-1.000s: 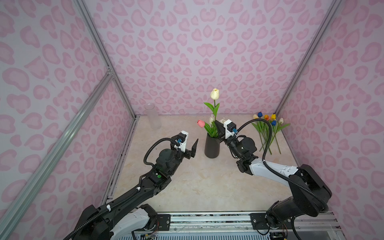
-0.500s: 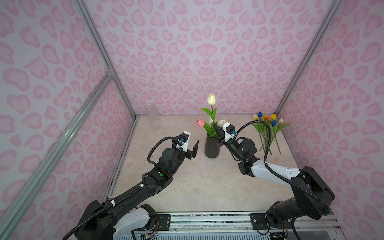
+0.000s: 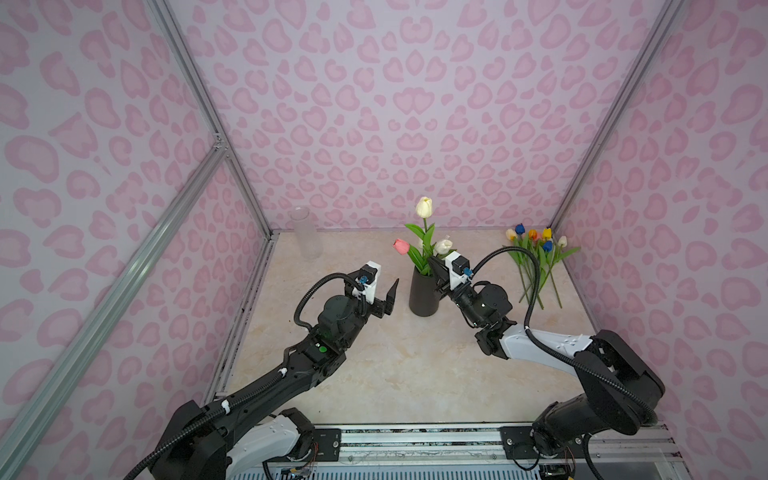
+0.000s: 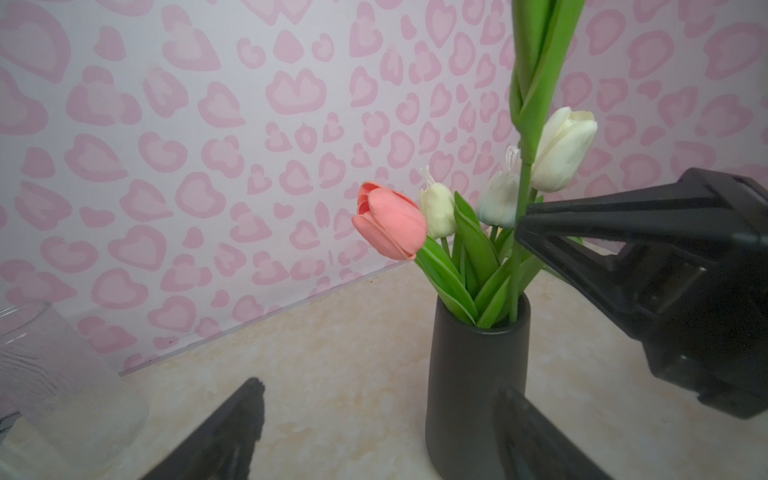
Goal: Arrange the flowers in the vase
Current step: 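Lower the cream tulip stem into the vase with the right gripper, then open the right gripper and withdraw it toward the tulip pile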
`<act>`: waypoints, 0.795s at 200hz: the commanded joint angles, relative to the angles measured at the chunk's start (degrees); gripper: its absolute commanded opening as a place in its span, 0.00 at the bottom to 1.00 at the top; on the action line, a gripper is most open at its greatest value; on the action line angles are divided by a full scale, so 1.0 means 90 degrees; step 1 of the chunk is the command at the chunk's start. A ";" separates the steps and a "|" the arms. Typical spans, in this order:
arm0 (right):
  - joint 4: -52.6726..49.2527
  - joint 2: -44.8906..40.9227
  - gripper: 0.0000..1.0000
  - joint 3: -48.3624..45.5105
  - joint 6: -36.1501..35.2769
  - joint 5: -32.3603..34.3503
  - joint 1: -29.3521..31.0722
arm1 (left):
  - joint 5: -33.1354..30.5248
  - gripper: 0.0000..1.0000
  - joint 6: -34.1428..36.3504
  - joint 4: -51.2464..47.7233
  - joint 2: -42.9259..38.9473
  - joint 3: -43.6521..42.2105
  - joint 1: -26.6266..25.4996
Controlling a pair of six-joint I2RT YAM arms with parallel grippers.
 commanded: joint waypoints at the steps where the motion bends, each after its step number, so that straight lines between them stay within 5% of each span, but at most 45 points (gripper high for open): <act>1: 0.0247 -0.0124 0.21 -0.0010 -0.0097 0.0140 0.0012 | -0.0004 0.86 -0.0047 0.0167 0.0006 0.0063 0.0008; 65: -0.0121 -0.0554 0.28 -0.0041 -0.0177 0.0149 0.0032 | 0.0111 0.86 -0.0067 0.0219 0.0229 0.0224 0.0003; 98: -0.0570 -0.0654 0.19 0.0122 -0.0211 -0.0060 0.0025 | 0.0133 0.86 -0.0030 0.0179 0.0299 0.0312 0.0003; 159: -0.1406 -0.1617 0.27 0.0224 -0.0052 -0.0016 0.0040 | 0.0050 0.87 0.0037 0.0158 0.0150 0.0286 0.0003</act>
